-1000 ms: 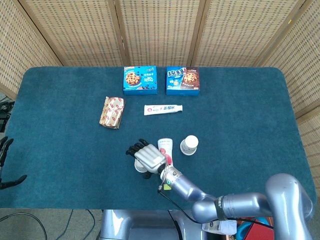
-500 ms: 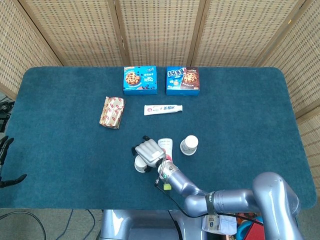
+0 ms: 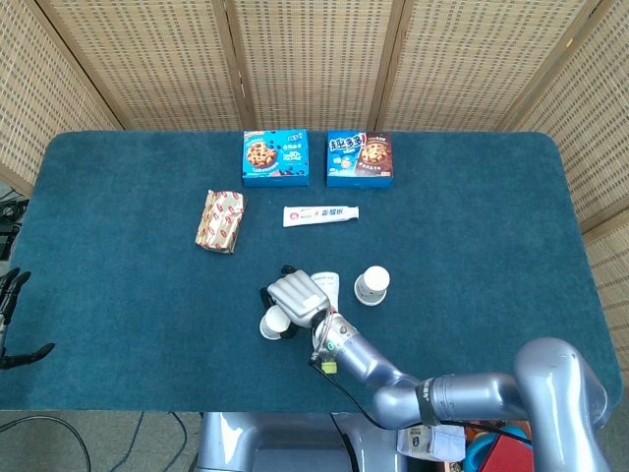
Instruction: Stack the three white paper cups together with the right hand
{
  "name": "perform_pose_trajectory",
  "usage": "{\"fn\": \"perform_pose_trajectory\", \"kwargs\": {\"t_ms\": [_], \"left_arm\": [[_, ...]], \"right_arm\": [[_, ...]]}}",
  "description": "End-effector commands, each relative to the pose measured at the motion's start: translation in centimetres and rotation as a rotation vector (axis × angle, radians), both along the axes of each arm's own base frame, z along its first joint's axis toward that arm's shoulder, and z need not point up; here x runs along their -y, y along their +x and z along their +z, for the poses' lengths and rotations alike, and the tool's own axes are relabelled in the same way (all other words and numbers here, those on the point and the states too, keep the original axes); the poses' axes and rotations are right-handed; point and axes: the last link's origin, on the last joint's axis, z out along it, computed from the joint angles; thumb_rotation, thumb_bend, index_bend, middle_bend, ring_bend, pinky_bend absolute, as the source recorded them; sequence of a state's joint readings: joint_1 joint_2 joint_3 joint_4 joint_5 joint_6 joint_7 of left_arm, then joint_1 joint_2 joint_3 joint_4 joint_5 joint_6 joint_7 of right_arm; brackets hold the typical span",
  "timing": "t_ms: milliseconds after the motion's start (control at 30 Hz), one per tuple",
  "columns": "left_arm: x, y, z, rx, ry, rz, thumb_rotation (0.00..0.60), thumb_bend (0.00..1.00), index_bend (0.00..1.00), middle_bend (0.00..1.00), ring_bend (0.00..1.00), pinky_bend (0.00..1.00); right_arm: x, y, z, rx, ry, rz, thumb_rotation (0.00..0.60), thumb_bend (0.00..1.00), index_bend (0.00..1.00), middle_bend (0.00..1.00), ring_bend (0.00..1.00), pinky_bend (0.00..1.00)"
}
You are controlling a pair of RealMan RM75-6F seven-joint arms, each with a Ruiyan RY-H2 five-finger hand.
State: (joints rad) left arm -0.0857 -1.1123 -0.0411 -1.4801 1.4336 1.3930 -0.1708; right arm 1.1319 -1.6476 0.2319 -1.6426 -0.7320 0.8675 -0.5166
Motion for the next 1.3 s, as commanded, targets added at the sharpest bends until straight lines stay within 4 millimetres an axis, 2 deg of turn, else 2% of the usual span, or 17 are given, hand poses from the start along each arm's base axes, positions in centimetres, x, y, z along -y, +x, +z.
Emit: {"fn": "perform_pose_trajectory", "kwargs": {"t_ms": [33, 67, 167, 200, 267, 367, 467, 567, 633, 800, 1300], "left_arm": [[-0.1, -0.1, -0.2, -0.003, -0.004, 0.005, 0.600, 0.13, 0.00, 0.00, 0.00, 0.00], [-0.1, -0.1, -0.3, -0.003, -0.008, 0.006, 0.600, 0.13, 0.00, 0.00, 0.00, 0.00], [-0.1, 0.1, -0.4, -0.006, -0.013, 0.002, 0.600, 0.13, 0.00, 0.00, 0.00, 0.00], [0.0, 0.3, -0.6, -0.008, -0.017, -0.006, 0.600, 0.13, 0.00, 0.00, 0.00, 0.00], [0.1, 0.4, -0.7, -0.010, -0.018, -0.009, 0.600, 0.13, 0.00, 0.00, 0.00, 0.00], [0.2, 0.6, -0.8, -0.013, -0.018, -0.014, 0.600, 0.13, 0.00, 0.00, 0.00, 0.00], [0.2, 0.7, -0.9, -0.019, -0.020, -0.018, 0.600, 0.13, 0.00, 0.00, 0.00, 0.00], [0.1, 0.7, -1.1, -0.025, -0.026, -0.014, 0.600, 0.13, 0.00, 0.00, 0.00, 0.00], [0.0, 0.7, -1.2, -0.029, -0.029, -0.012, 0.600, 0.13, 0.00, 0.00, 0.00, 0.00], [-0.1, 0.7, -1.3, -0.033, -0.028, -0.008, 0.600, 0.13, 0.00, 0.00, 0.00, 0.00], [0.1, 0.6, -1.1, -0.029, -0.018, -0.007, 0.600, 0.13, 0.00, 0.00, 0.00, 0.00]], "right_arm": [[0.4, 0.2, 3.1, 0.068, -0.037, 0.000, 0.600, 0.28, 0.52, 0.56, 0.45, 0.23], [0.5, 0.1, 4.0, 0.081, -0.050, -0.001, 0.600, 0.29, 0.52, 0.56, 0.45, 0.23], [1.7, -0.8, 8.3, 0.100, -0.152, -0.013, 0.600, 0.29, 0.52, 0.56, 0.45, 0.23], [3.1, -2.8, 11.5, 0.080, -0.262, -0.060, 0.600, 0.29, 0.52, 0.56, 0.45, 0.23], [3.3, -4.5, 13.7, 0.056, -0.282, -0.100, 0.600, 0.29, 0.52, 0.56, 0.45, 0.23], [3.8, -6.9, 15.1, 0.034, -0.291, -0.163, 0.600, 0.29, 0.52, 0.55, 0.45, 0.23], [3.9, -8.7, 15.5, 0.020, -0.278, -0.196, 0.600, 0.30, 0.52, 0.55, 0.45, 0.23], [3.7, -9.5, 15.7, 0.020, -0.260, -0.204, 0.600, 0.31, 0.52, 0.55, 0.45, 0.23], [3.7, -9.7, 15.8, 0.023, -0.250, -0.207, 0.600, 0.31, 0.52, 0.55, 0.45, 0.23], [3.7, -10.1, 15.8, 0.011, -0.244, -0.197, 0.600, 0.31, 0.52, 0.55, 0.45, 0.34], [4.1, -11.7, 14.0, -0.019, -0.204, -0.255, 0.600, 0.31, 0.52, 0.55, 0.45, 0.34]]}}
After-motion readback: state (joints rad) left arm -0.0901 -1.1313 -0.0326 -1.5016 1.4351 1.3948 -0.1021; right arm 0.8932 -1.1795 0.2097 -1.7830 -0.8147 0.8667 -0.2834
